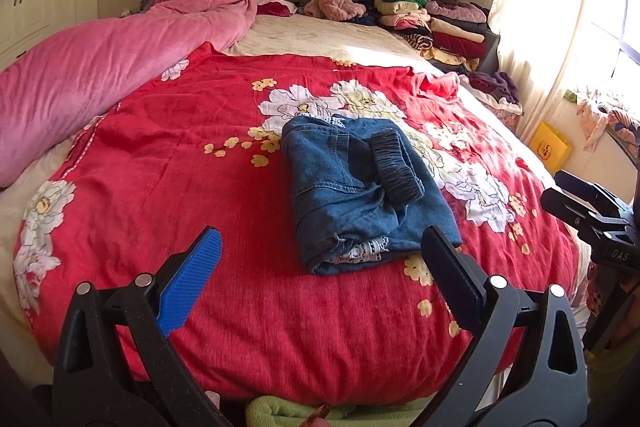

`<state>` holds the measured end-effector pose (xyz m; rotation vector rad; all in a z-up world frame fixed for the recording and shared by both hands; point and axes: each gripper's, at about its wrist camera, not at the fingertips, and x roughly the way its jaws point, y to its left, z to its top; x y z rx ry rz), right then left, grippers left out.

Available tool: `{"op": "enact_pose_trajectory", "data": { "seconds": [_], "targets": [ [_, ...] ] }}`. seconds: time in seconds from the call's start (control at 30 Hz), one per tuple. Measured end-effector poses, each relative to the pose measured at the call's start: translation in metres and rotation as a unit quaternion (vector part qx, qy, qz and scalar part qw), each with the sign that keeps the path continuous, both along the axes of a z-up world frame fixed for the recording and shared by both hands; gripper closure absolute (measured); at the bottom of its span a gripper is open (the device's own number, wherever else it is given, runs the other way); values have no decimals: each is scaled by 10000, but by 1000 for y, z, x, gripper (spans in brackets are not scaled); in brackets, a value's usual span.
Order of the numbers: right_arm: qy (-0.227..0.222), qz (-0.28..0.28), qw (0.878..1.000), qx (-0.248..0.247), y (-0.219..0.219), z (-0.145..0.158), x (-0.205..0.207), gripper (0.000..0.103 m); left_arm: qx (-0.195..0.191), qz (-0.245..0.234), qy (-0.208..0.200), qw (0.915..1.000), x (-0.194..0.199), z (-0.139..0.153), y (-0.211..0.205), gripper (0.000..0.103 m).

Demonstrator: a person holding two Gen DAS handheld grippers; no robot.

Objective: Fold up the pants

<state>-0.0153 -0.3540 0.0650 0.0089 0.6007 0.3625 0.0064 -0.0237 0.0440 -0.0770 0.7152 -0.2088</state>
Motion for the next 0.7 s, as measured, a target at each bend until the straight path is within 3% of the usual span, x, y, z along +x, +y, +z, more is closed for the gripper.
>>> {"op": "enact_pose_trajectory", "data": {
  "seconds": [0.23, 0.7],
  "targets": [
    [115, -3, 9999, -77, -2, -9, -9, 5, 67, 28, 32, 10000, -11, -7, -1, 9],
    [574, 40, 9981, -202, 14, -50, -6, 5, 89, 121, 482, 9987, -12, -40, 3, 9]
  ]
}}
